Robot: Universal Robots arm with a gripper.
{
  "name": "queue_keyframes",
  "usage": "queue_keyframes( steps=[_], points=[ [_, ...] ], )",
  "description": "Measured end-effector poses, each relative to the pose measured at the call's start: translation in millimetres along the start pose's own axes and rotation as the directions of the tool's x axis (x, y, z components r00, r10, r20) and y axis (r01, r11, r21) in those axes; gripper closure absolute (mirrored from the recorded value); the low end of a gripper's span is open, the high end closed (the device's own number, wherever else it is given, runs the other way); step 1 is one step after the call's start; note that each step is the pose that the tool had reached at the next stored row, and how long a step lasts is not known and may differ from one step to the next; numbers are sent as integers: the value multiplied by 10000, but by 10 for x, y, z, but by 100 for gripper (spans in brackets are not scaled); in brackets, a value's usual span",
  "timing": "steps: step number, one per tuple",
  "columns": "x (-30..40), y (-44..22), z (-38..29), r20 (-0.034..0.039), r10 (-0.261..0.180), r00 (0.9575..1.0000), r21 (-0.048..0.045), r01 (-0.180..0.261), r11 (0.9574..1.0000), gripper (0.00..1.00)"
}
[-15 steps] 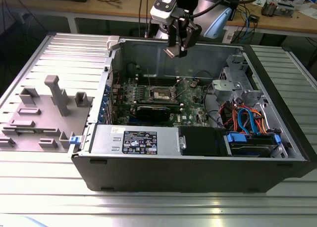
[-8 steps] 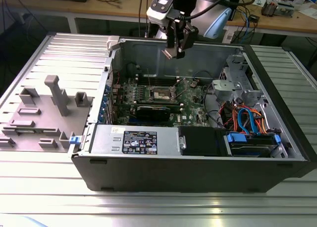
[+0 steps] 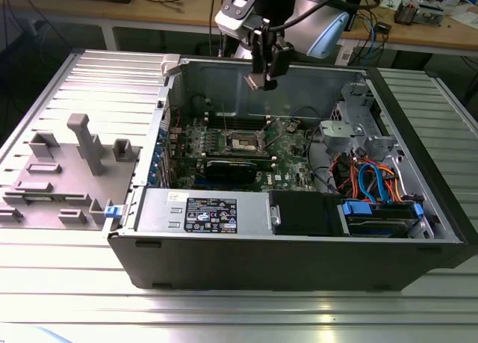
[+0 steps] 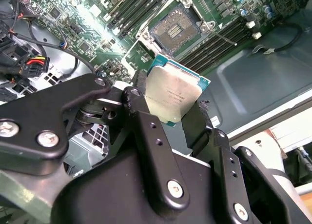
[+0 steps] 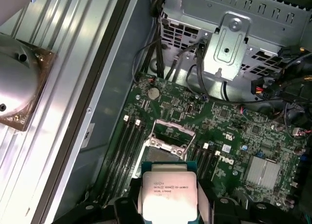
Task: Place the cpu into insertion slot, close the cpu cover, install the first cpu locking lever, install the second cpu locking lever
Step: 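Place the cpu into insertion slot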
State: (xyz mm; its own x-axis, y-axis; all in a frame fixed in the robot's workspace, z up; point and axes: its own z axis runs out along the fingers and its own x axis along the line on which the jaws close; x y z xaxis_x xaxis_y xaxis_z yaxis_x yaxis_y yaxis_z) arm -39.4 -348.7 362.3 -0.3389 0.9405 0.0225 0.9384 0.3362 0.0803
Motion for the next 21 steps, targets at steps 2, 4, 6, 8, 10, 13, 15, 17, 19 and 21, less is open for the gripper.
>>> queue_keyframes(
  steps=[2,4,6,8,10,13,15,17,19,21],
  points=[
    [2,-6,1,0,4,10000,-1,-4,10000,46],
    [2,-7,3,0,18,10000,0,-18,10000,46],
    [3,-8,3,2,36,10000,-1,-36,10000,46],
    [3,-7,4,3,43,10000,-1,-43,10000,46],
    [3,-8,4,2,44,10000,-1,-44,10000,46],
    [3,-7,4,2,45,10000,-1,-45,10000,46],
    [3,-7,4,3,45,10000,-1,-45,10000,46],
    [3,-7,4,3,46,10000,-1,-46,10000,46],
    [3,-7,4,3,46,10000,-1,-46,10000,46],
    [3,-7,4,3,47,10000,-1,-47,10000,46]
  ],
)
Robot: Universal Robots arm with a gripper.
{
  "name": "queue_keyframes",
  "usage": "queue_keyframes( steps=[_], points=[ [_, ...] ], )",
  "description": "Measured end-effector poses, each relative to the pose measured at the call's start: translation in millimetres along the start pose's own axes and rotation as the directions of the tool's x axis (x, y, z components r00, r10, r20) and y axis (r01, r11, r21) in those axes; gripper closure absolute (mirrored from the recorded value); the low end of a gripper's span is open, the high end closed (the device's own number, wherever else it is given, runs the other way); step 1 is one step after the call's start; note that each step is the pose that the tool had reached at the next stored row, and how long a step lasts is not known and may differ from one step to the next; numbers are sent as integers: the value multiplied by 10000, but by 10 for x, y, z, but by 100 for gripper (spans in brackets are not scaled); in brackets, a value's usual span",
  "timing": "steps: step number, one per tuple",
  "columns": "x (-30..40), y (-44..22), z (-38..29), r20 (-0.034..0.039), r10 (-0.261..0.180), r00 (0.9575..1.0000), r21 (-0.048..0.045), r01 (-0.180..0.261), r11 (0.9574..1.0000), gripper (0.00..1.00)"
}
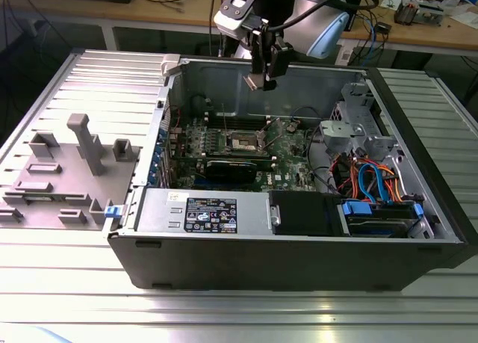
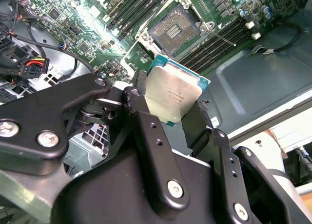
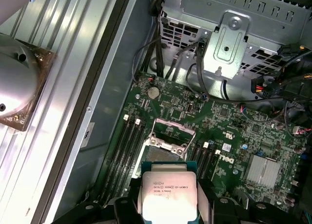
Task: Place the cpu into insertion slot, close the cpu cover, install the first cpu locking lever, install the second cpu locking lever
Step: 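Place the cpu into insertion slot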
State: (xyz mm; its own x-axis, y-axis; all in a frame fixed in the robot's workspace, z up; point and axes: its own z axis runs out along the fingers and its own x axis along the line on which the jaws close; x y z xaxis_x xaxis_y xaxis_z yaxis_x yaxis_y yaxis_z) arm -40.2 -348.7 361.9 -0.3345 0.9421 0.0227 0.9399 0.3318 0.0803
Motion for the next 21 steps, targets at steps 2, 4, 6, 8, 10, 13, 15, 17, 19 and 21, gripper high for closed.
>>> queue_keyframes(
  steps=[2,4,6,8,10,13,15,17,19,21],
  points=[
    [0,0,7,17,215,9998,-6,-215,9998,46],
    [0,-1,13,29,361,9993,-9,-361,9993,46],
    [0,-2,19,42,523,9986,-13,-523,9986,46],
    [-1,-3,29,66,818,9966,-21,-818,9966,46],
    [-1,-3,39,85,1066,9943,-29,-1065,9943,46],
    [-1,-5,59,99,1262,9920,-29,-1261,9920,46],
    [-1,-6,67,108,1373,9905,-31,-1372,9905,46],
    [-2,-7,83,134,1693,9855,-39,-1692,9856,46],
    [-2,-8,94,166,2116,9772,-55,-2116,9773,46],
    [-2,-9,107,202,2613,9651,-76,-2612,9653,46]
  ],
)
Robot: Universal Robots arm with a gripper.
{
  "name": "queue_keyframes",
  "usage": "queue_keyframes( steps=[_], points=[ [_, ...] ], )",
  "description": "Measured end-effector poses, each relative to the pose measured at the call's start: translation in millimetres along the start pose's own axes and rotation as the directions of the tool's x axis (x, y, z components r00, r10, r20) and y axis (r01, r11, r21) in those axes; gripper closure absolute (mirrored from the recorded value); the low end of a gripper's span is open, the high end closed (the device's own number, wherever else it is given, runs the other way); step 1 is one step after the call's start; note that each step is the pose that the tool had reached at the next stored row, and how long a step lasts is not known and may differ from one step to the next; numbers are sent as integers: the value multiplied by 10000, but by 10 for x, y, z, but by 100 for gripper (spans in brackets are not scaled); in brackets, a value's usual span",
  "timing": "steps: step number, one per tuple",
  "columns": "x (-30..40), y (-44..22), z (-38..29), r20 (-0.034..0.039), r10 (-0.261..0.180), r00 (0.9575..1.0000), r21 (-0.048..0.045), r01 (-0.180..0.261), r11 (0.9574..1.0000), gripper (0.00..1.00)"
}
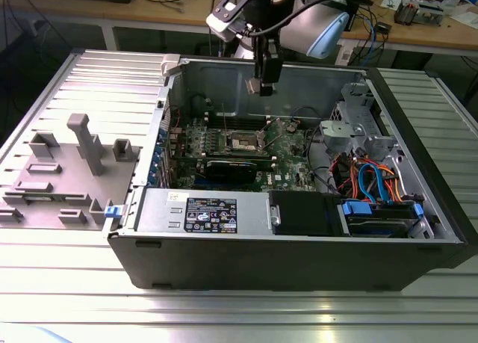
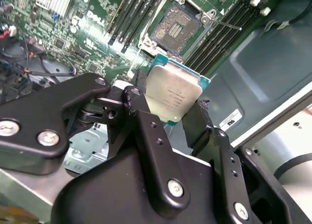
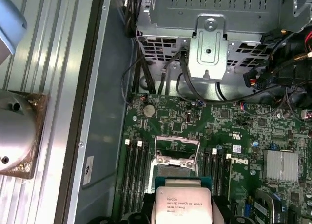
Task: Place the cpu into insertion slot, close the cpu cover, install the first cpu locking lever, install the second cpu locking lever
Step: 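Place the cpu into insertion slot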
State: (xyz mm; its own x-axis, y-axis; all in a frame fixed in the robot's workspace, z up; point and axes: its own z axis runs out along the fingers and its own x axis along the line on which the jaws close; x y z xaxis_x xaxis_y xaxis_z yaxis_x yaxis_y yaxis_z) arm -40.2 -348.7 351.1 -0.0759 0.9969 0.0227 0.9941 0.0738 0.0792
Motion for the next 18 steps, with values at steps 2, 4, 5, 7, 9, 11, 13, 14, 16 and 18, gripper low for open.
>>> queue_keyframes(
  steps=[2,4,5,7,9,11,13,14,16,18],
  points=[
    [-1,-2,30,46,567,9984,-14,-567,9984,46],
    [-1,-5,52,72,921,9957,-17,-921,9957,46],
    [-1,-7,61,74,949,9955,-17,-949,9955,46],
    [-2,-10,95,76,957,9954,-15,-957,9954,46],
    [-3,-15,146,76,957,9954,-15,-957,9954,46],
    [-4,-16,164,76,957,9954,-15,-957,9954,46],
    [-4,-18,179,77,958,9954,-15,-957,9954,46],
    [-4,-18,183,76,957,9954,-15,-957,9954,46],
    [-4,-18,188,78,957,9954,-13,-957,9954,46],
    [-4,-19,192,76,957,9954,-14,-957,9954,46]
  ],
)
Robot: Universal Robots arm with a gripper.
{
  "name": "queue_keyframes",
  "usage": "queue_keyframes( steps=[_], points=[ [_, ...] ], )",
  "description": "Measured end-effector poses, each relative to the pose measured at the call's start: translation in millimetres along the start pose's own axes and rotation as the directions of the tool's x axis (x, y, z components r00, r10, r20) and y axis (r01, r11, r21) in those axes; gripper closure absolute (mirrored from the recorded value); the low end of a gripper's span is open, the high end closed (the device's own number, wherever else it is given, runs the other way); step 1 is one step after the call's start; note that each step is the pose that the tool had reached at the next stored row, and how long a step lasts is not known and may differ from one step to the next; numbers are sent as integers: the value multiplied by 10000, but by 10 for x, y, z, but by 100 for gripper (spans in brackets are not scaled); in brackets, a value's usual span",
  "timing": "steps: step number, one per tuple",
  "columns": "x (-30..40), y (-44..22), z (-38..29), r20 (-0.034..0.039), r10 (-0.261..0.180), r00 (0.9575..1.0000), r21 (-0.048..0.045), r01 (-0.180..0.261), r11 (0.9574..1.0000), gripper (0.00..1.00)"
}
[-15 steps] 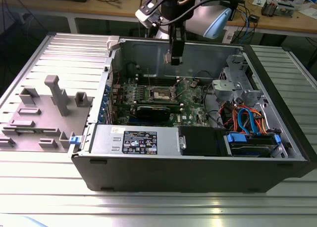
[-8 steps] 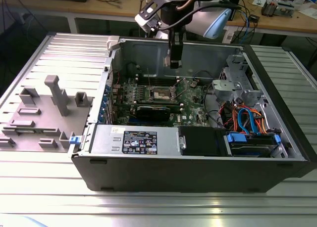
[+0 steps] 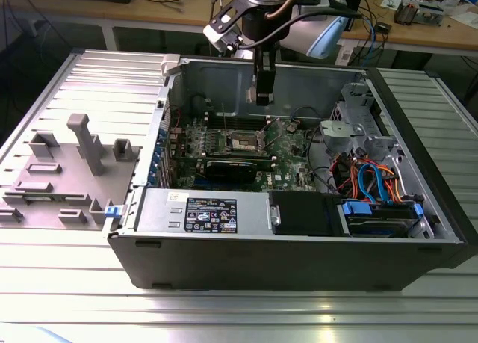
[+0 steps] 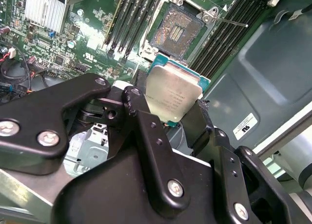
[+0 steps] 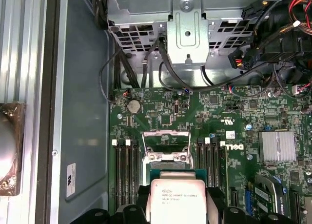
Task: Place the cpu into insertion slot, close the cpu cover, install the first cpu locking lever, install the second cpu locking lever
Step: 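Place the cpu into insertion slot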
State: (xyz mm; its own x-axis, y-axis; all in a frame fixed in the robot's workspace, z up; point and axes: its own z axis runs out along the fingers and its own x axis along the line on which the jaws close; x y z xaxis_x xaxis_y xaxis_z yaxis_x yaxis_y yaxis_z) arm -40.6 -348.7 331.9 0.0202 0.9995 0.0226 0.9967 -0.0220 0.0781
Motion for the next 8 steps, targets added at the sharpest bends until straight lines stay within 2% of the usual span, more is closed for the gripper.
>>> queue_keyframes(
  steps=[8],
  points=[
    [0,0,1,0,0,10000,0,0,10000,46]
  ],
)
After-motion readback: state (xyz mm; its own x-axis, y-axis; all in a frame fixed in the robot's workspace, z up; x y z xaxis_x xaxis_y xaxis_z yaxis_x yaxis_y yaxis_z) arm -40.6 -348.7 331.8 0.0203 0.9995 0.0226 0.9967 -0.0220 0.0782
